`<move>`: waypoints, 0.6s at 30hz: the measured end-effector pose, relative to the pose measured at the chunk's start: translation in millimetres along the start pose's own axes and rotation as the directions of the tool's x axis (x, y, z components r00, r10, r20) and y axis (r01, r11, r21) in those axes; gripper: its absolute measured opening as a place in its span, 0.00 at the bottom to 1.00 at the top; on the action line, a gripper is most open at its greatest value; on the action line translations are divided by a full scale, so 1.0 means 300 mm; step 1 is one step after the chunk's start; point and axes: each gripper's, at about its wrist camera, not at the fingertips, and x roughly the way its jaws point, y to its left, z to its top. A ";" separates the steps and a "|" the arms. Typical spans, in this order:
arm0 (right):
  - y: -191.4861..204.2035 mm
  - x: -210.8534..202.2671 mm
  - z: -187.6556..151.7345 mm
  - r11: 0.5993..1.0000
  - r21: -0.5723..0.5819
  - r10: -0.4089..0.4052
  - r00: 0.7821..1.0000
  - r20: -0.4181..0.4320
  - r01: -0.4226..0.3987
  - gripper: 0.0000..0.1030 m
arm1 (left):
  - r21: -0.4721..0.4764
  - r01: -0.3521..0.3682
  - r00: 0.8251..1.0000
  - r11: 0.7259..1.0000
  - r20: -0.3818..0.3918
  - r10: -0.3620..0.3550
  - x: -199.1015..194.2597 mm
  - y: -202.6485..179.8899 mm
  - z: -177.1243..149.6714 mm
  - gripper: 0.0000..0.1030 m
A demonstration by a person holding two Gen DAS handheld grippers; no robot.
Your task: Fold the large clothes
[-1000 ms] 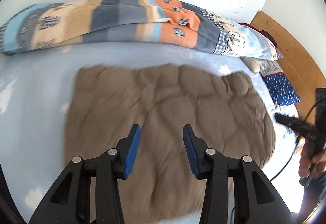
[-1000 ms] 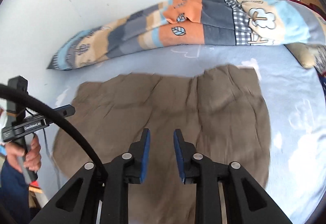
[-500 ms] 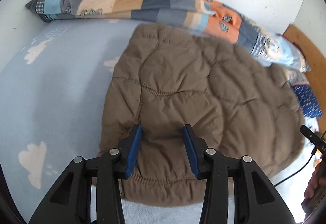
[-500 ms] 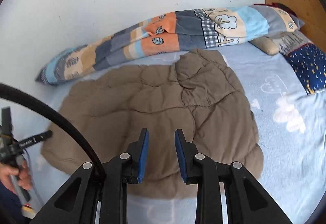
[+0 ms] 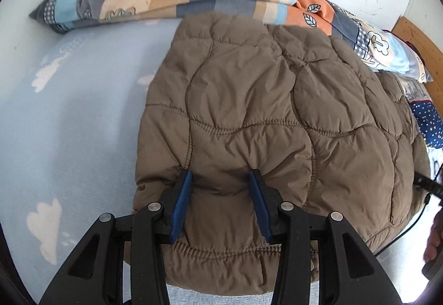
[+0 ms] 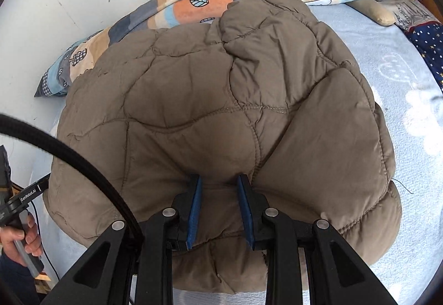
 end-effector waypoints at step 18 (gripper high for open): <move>0.208 -0.075 0.003 0.985 -0.167 0.081 0.981 0.174 -0.051 0.28 | 0.115 -0.124 0.984 0.986 0.144 0.107 -0.070 -0.089 0.026 0.41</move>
